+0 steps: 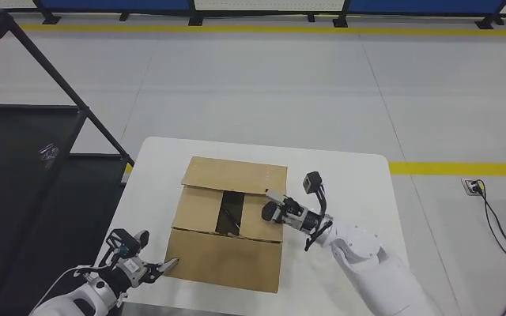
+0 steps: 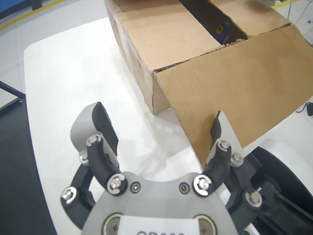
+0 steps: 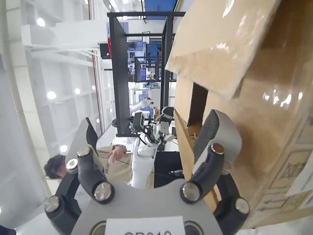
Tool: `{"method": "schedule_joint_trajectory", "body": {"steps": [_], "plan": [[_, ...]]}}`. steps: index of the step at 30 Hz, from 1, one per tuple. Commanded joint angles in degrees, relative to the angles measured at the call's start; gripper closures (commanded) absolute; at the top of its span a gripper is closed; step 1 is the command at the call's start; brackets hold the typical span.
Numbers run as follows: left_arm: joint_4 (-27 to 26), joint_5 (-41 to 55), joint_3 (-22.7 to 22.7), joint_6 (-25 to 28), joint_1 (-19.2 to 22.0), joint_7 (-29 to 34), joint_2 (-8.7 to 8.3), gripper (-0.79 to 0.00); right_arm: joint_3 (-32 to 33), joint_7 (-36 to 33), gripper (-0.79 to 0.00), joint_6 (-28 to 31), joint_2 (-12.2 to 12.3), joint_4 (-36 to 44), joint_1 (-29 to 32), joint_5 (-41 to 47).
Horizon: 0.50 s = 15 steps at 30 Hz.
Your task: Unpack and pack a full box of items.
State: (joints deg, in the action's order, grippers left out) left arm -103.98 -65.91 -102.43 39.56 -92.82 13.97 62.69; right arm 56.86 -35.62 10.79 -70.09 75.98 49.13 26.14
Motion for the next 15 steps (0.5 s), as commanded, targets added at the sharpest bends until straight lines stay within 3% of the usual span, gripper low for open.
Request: {"method": "schedule_joint_trajectory", "body": {"steps": [1,8,15], "plan": [[-0.2,-0.8,0.1,-0.4,-0.1,-0.3,-0.06,-0.785,-0.2,2.0,-0.785,-0.5,-0.3,-1.0,-0.8,-0.3],[-0.8,-1.7,0.4,-1.0,-0.9,-1.3,-0.23,-0.785,-0.5,7.9,-0.785,-1.7,-1.2,-1.1,-2.6,-3.5],[-1.7,-2.4,0.8,-0.9,-1.5,-1.2,-0.44,-0.785,-1.3,12.9,-0.785,-7.0,-2.1,-0.1,-6.8,-9.2]]}}
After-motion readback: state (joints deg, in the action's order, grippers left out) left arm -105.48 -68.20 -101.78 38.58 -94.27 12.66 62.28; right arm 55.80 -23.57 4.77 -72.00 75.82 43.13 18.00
